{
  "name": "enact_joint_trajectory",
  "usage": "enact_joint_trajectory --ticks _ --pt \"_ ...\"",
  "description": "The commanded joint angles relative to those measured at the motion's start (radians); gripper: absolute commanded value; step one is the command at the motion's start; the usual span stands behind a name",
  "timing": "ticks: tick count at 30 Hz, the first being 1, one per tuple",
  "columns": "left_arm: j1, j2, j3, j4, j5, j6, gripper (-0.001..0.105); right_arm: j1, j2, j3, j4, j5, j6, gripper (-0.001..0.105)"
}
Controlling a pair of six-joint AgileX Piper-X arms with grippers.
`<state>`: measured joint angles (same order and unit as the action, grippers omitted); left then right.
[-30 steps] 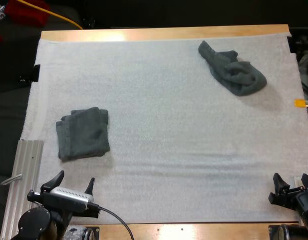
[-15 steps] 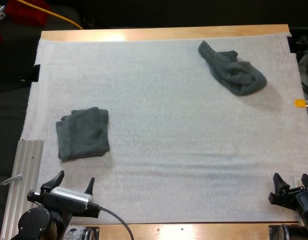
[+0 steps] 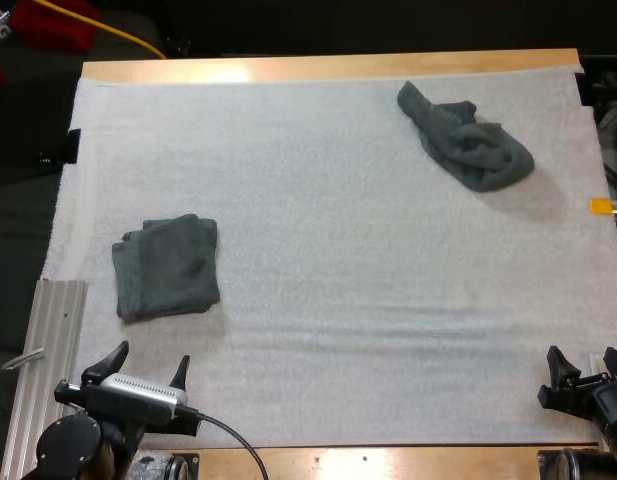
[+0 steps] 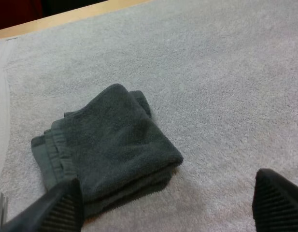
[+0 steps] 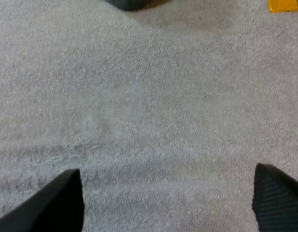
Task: Pick towel from pile, fold and stack
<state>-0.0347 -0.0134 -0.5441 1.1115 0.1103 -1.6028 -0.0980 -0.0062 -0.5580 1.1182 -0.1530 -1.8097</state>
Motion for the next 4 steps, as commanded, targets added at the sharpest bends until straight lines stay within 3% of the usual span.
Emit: enact_joint_trajectory --ticks 1,4 --pt "0.0 -0.139 -0.004 -0.018 -0.003 -0.006 0.07 0.0 -0.047 -0.006 0.006 -0.004 0.002 0.07" --pt "0.0 -0.139 -0.004 -0.018 -0.003 -0.006 0.07 0.0 -0.047 -0.006 0.006 -0.004 0.002 0.07"
